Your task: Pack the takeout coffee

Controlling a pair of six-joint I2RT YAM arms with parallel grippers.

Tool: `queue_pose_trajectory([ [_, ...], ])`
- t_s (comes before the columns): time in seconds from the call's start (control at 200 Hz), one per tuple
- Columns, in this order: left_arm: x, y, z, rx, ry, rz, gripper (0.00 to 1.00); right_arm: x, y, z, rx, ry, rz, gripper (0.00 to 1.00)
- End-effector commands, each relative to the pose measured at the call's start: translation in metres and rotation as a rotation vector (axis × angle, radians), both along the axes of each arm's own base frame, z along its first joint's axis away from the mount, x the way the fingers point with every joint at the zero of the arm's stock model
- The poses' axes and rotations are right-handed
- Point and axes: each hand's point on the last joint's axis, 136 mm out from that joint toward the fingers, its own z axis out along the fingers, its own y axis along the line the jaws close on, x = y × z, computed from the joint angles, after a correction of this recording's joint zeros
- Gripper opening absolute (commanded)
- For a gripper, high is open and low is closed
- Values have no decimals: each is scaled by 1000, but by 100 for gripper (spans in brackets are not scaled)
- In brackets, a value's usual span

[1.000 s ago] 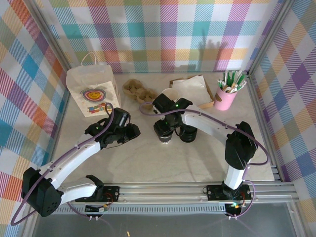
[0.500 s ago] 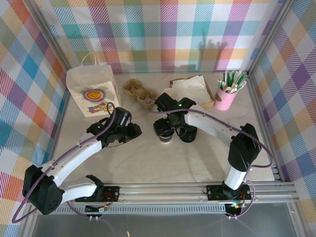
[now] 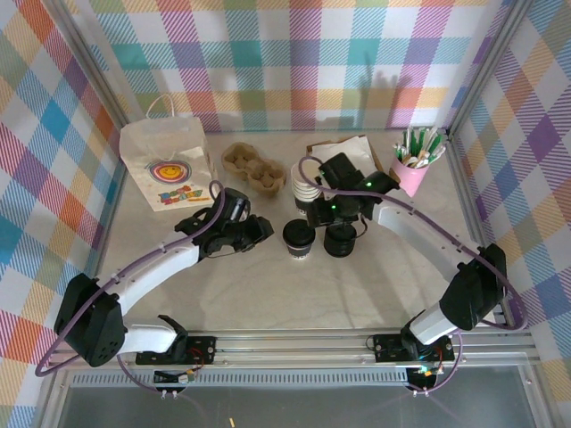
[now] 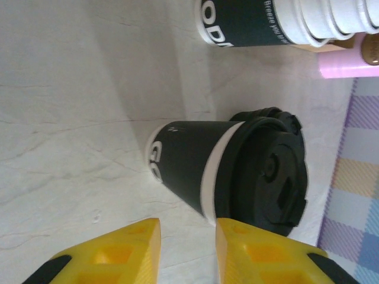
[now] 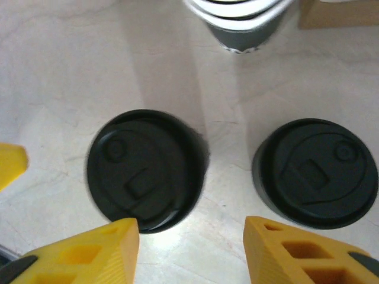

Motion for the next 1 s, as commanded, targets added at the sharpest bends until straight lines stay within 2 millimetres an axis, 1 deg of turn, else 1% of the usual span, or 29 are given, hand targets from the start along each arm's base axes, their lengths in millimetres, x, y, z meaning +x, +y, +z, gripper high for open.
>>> queue_pose_trajectory([
  [0.0, 5, -18, 8, -107, -21, -9, 29, -4, 4, -4, 123, 68, -19, 44],
  [0.08, 6, -23, 7, -146, -16, -4, 28, -4, 9, -8, 183, 107, -17, 37],
  [0.12, 7, -25, 6, -159, -14, -2, 27, -5, 12, -10, 209, 121, -12, 36],
  [0.22, 7, -28, 1, -170, -1, 0, 26, -5, 22, -11, 259, 146, -2, 37],
  [0.41, 2, -33, -8, -179, 28, -12, 25, -3, 30, -16, 290, 182, 1, 37],
  [0.5, 1, -35, -11, -189, 35, -11, 25, -2, 34, -22, 298, 206, 2, 40],
  [0.635, 0, -36, -14, -197, 41, -11, 24, -1, 35, -31, 286, 231, -11, 42],
  [0.81, -2, -35, -18, -196, 47, -12, 22, -1, 37, -38, 287, 257, -7, 42],
  [0.995, -6, -35, -28, -184, 74, -16, 22, -5, 35, -48, 274, 288, -16, 41],
])
